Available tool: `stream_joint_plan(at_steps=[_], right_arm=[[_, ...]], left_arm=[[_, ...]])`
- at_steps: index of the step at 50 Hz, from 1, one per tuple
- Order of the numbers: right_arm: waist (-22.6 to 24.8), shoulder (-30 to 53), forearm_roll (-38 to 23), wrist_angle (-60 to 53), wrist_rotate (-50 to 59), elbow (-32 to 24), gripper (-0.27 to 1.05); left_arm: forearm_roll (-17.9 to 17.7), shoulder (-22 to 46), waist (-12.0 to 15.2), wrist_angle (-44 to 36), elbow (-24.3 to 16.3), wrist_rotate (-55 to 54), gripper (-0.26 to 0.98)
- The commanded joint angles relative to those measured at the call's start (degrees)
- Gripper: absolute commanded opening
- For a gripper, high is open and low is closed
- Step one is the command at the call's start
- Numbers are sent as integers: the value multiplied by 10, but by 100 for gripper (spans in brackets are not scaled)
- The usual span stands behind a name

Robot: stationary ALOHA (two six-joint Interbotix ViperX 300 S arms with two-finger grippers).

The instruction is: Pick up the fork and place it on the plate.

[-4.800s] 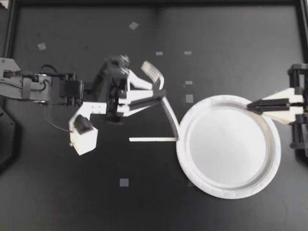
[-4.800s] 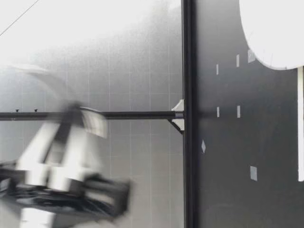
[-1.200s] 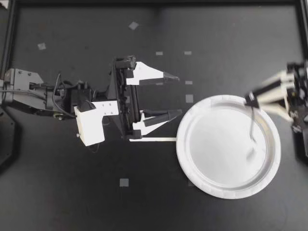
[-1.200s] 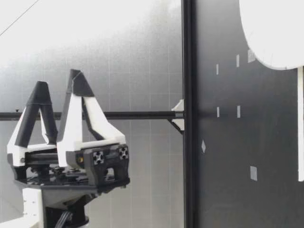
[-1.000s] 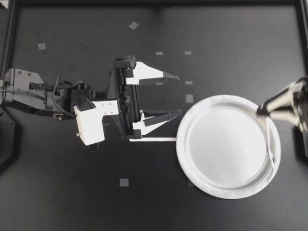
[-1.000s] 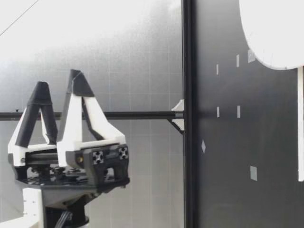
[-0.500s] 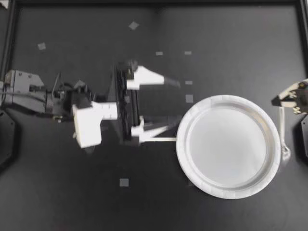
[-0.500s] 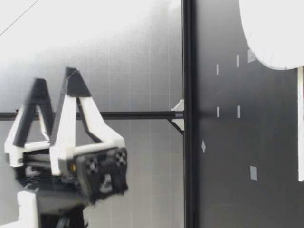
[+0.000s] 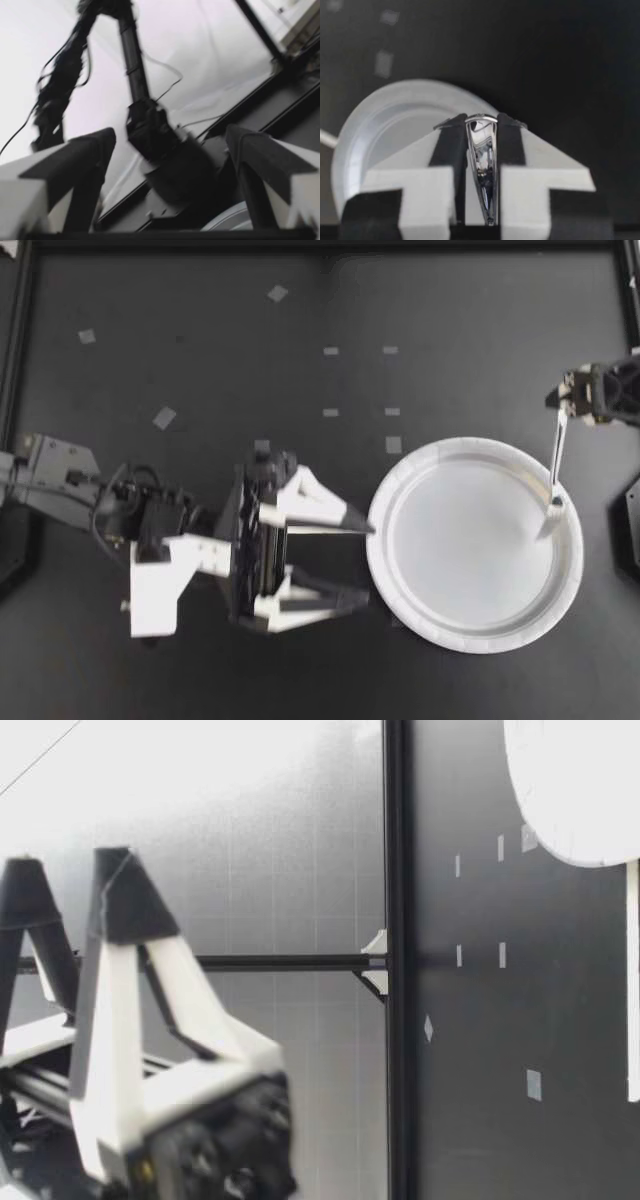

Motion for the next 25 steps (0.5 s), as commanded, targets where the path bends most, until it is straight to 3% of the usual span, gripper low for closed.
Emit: stream_joint_plan(at_steps=[1,13,25], right_arm=[[-18,36,-8,-17,0,-9,-17],[-19,104,-8,-18,1,-23,-17],[-20,178,-7,-23,2,-40,-17]], left_arm=[[3,-4,-18,-11,-11,-2,85],[4,2,-47,-32,-25,-4,85],[4,11,-59,-35,-31,-8,85]])
